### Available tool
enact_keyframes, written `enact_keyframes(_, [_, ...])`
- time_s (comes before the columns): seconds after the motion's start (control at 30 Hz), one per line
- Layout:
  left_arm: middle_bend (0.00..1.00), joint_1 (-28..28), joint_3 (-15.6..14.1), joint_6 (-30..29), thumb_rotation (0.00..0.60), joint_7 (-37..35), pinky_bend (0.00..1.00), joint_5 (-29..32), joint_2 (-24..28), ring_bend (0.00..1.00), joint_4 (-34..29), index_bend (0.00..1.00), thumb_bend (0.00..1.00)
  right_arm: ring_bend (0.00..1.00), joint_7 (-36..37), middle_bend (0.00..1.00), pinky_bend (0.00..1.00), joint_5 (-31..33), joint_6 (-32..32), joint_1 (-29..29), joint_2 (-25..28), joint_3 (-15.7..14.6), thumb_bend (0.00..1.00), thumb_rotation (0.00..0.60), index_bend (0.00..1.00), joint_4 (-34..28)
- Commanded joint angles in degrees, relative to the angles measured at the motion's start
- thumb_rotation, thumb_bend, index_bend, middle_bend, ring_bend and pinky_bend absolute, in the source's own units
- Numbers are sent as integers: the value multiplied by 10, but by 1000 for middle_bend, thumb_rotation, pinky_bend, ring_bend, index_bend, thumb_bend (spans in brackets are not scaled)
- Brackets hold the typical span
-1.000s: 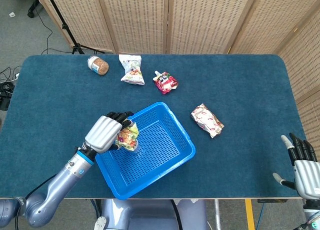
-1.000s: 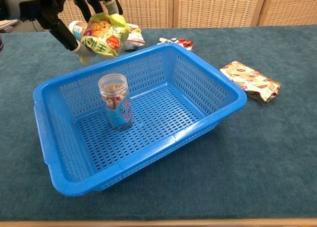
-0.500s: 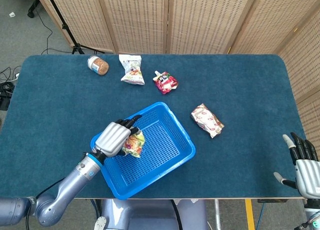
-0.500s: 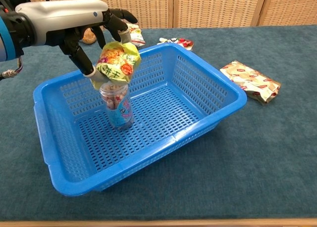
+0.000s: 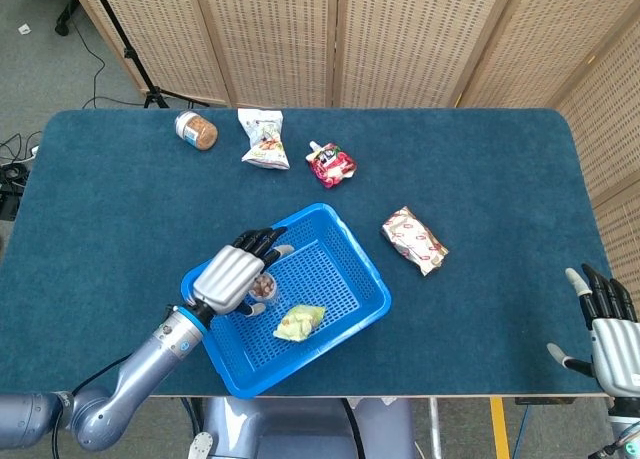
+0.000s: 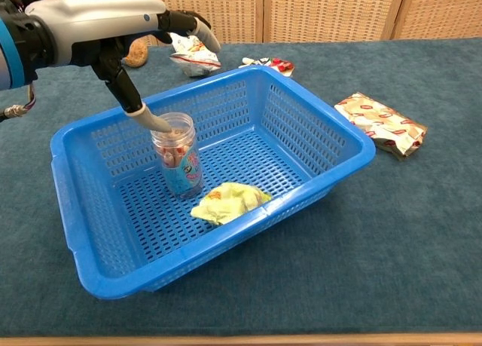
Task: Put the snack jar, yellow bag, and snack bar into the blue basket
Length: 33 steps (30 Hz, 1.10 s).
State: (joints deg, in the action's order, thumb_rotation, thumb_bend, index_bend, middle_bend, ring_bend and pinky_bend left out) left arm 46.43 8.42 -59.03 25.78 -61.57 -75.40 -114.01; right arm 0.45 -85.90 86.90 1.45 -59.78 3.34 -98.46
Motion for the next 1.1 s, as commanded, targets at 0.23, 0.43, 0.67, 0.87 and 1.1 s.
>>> enact_keyframes(0.23, [0,-49,-7,-55,600,-58,69,-50,37,0,-4,0,132,0,2,0,0,2,-2,1,0,1,94,600,5,3])
enact_keyframes(0.43, [0,-126,-42,-165,600,-97,3,-156,41,0,70,0,131,0,-10,0,0,6,-11,5,-6,1,97,600,5,5])
enact_keyframes(0.67, [0,-198,-90,-240,600,-102,0,-222,51,0,138,0,142,0,-19,0,0,-8,-13,12,-20,1,97,600,5,15])
enact_keyframes(0.87, [0,-252,-113,-274,600,-101,0,-227,59,0,151,0,155,0,-32,0,0,-7,-12,15,-34,3,99,600,5,28])
enact_keyframes(1.1, [0,-287,-119,-278,600,-103,0,-216,24,0,205,0,166,0,-50,0,0,-1,-25,23,-45,3,100,600,5,36])
